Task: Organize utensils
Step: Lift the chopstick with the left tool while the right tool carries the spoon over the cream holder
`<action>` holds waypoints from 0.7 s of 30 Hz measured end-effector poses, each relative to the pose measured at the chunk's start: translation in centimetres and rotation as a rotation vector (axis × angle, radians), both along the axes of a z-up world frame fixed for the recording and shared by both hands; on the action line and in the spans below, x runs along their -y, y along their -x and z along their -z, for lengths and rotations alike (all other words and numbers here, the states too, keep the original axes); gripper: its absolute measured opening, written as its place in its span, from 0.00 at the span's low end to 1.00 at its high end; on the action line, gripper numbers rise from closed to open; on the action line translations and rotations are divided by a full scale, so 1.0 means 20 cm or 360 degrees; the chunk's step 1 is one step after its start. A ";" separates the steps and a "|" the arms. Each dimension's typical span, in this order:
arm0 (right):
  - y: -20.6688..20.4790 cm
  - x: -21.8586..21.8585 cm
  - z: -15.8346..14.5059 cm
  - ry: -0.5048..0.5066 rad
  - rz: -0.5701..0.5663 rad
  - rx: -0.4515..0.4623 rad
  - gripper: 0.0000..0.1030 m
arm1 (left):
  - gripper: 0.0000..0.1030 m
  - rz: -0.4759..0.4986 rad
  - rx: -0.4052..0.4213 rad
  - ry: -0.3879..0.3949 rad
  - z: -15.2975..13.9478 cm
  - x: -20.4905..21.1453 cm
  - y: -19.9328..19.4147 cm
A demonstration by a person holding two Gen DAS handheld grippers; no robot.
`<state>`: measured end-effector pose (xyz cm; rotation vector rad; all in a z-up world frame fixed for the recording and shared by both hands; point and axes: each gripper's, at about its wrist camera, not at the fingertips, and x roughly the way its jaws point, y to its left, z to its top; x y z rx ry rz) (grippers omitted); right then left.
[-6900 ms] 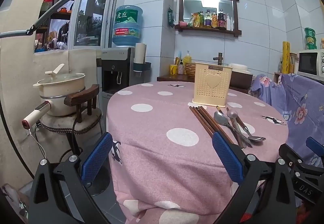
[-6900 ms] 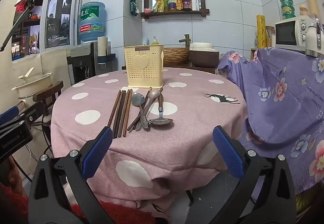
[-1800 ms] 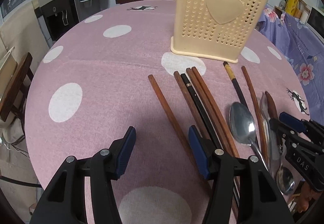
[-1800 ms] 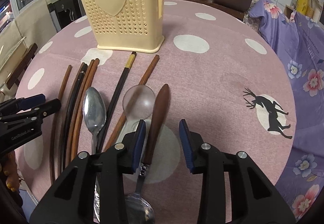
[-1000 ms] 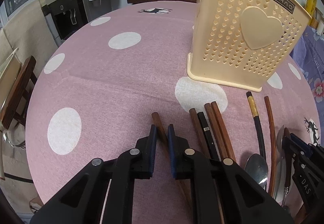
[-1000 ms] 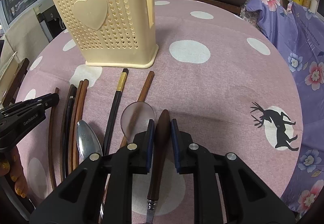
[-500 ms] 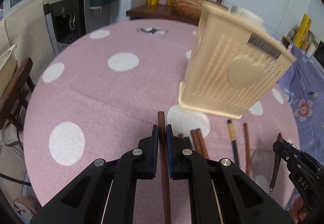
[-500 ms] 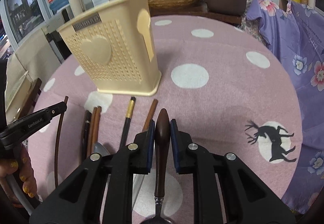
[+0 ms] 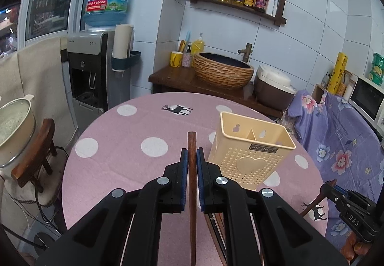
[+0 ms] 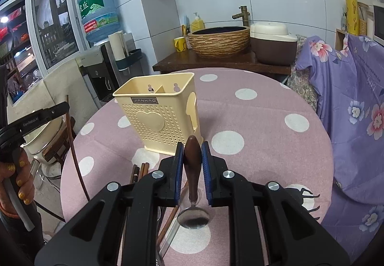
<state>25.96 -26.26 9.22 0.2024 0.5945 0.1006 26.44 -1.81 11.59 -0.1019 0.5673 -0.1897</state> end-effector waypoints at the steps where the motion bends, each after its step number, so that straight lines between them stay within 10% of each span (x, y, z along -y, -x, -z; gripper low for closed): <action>1: 0.00 -0.01 0.00 0.0004 -0.0005 0.0003 0.15 | 0.08 -0.0001 0.0001 0.0003 0.00 0.00 0.00; 21: -0.05 -0.03 -0.25 -0.0044 -0.0153 0.0075 0.15 | 0.08 0.0036 0.0150 0.0069 -0.27 -0.05 -0.01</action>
